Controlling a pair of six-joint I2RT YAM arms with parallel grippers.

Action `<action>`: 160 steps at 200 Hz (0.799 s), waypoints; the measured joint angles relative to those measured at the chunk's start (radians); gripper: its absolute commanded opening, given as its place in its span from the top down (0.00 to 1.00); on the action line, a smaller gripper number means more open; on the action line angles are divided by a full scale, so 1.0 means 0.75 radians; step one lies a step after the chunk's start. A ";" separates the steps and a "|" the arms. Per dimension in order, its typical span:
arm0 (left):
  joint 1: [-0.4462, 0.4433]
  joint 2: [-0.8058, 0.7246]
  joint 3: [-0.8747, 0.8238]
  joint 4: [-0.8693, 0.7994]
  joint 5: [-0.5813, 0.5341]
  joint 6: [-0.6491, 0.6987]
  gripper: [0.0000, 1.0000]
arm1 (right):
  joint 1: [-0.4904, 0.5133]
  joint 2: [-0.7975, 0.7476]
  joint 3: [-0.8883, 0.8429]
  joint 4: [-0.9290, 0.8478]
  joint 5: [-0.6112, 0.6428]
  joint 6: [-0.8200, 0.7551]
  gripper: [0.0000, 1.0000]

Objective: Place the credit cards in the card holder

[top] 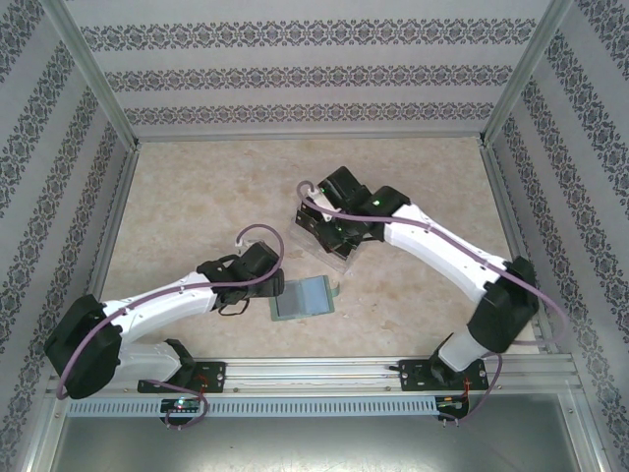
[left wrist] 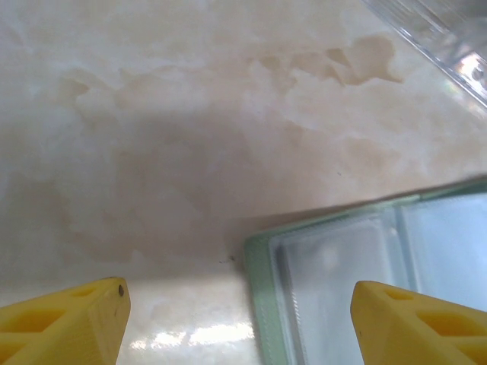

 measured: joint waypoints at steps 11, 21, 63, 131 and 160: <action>-0.032 0.024 0.018 -0.013 -0.008 0.009 0.23 | -0.003 -0.069 -0.070 0.053 -0.042 0.055 1.00; -0.061 0.057 0.032 -0.024 -0.016 0.015 0.23 | -0.009 -0.129 -0.153 0.115 -0.089 0.112 1.00; -0.143 0.188 0.060 -0.048 -0.069 0.021 0.23 | -0.017 -0.283 -0.517 0.358 -0.258 0.368 1.00; -0.161 0.269 0.081 -0.091 -0.129 0.020 0.23 | -0.016 -0.388 -0.849 0.662 -0.392 0.625 1.00; -0.164 0.281 0.082 -0.116 -0.145 0.017 0.23 | -0.005 -0.385 -0.940 0.782 -0.426 0.694 1.00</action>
